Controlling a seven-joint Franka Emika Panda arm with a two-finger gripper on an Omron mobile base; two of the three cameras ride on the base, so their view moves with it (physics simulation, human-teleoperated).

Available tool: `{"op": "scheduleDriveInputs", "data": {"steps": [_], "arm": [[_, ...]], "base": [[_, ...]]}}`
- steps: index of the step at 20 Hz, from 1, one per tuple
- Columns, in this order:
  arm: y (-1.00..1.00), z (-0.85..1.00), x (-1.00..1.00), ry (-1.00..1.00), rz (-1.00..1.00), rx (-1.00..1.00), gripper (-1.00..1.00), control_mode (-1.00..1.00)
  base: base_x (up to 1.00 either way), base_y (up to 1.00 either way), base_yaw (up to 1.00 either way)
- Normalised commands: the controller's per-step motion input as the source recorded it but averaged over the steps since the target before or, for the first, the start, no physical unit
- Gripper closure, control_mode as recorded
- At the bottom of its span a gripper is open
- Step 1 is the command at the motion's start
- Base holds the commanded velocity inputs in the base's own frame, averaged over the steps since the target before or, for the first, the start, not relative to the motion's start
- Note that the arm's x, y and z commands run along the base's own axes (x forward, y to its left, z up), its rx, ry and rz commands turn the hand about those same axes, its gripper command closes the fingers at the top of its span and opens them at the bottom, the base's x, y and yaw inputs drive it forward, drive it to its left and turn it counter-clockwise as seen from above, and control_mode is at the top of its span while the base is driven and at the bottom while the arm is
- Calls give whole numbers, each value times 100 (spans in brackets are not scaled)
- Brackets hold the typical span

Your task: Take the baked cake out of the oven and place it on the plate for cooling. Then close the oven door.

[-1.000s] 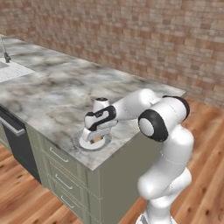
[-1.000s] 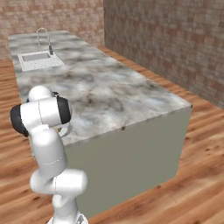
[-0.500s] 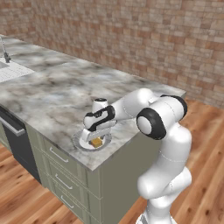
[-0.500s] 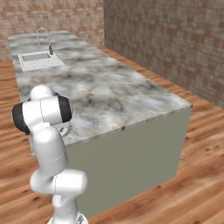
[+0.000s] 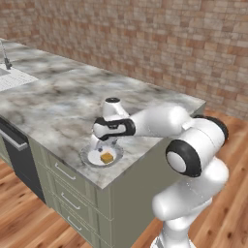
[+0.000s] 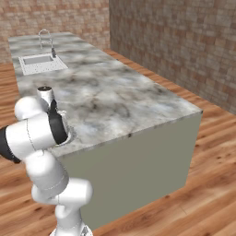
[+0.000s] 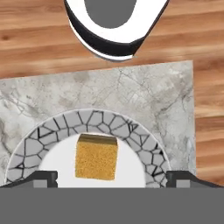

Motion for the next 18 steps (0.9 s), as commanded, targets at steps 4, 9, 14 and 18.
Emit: {"op": "scheduleDriveInputs", "data": {"steps": [4, 9, 14, 18], "arm": [[-9, 100, -66, -23, 0, 0, -100, -100], [-3, 100, -64, -13, -11, 0, -100, -100], [0, 100, -48, -1, -36, 0, -100, -100], [0, 87, -8, 11, -64, 0, -100, -100]], "base": [[0, 0, 0], [0, 0, 0], [0, 0, 0], [0, 0, 0]]}}
